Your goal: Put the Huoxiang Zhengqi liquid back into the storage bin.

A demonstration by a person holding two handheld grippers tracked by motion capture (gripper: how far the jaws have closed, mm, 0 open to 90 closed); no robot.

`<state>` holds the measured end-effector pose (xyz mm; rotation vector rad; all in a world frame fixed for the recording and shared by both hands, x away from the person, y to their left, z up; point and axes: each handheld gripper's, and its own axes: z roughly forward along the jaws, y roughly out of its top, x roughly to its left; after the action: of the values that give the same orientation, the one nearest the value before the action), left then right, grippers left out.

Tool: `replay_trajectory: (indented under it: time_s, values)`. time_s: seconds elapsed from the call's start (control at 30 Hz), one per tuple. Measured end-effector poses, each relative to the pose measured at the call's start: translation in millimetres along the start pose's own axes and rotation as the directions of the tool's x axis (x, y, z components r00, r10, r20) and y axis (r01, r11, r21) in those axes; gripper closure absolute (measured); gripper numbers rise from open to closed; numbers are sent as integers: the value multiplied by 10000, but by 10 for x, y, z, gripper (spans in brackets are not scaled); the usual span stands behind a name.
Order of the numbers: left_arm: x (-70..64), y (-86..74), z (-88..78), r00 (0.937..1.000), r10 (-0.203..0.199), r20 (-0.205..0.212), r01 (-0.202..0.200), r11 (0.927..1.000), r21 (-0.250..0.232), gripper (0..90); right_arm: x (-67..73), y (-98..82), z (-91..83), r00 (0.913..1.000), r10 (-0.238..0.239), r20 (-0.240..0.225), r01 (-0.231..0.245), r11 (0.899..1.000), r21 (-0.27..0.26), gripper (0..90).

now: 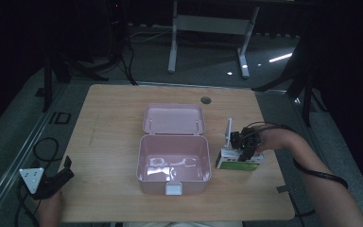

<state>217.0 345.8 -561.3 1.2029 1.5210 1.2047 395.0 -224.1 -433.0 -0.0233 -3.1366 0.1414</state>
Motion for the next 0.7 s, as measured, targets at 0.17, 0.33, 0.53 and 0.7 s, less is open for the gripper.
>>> replay_trajectory:
  time_s: [0.17, 0.33, 0.53, 0.7]
  values:
    - [1, 0, -1, 10000, -5, -4, 5, 10000, -1, 21, 41, -6, -105, 9994, 337, -54, -337, 9994, 72, 618]
    - [3, 0, -1, 10000, -34, -12, 34, 10000, -18, 21, 102, -18, -209, 9982, 603, -32, -603, 9982, 54, 619]
    - [3, 0, -1, 10000, -34, -27, 34, 10000, -12, 21, 177, -44, -347, 9966, 818, -63, -819, 9966, -26, 619]
    - [4, 0, -1, 10000, -42, -41, 42, 10000, -8, 21, 205, -66, -442, 9965, 840, 25, -840, 9965, -15, 619]
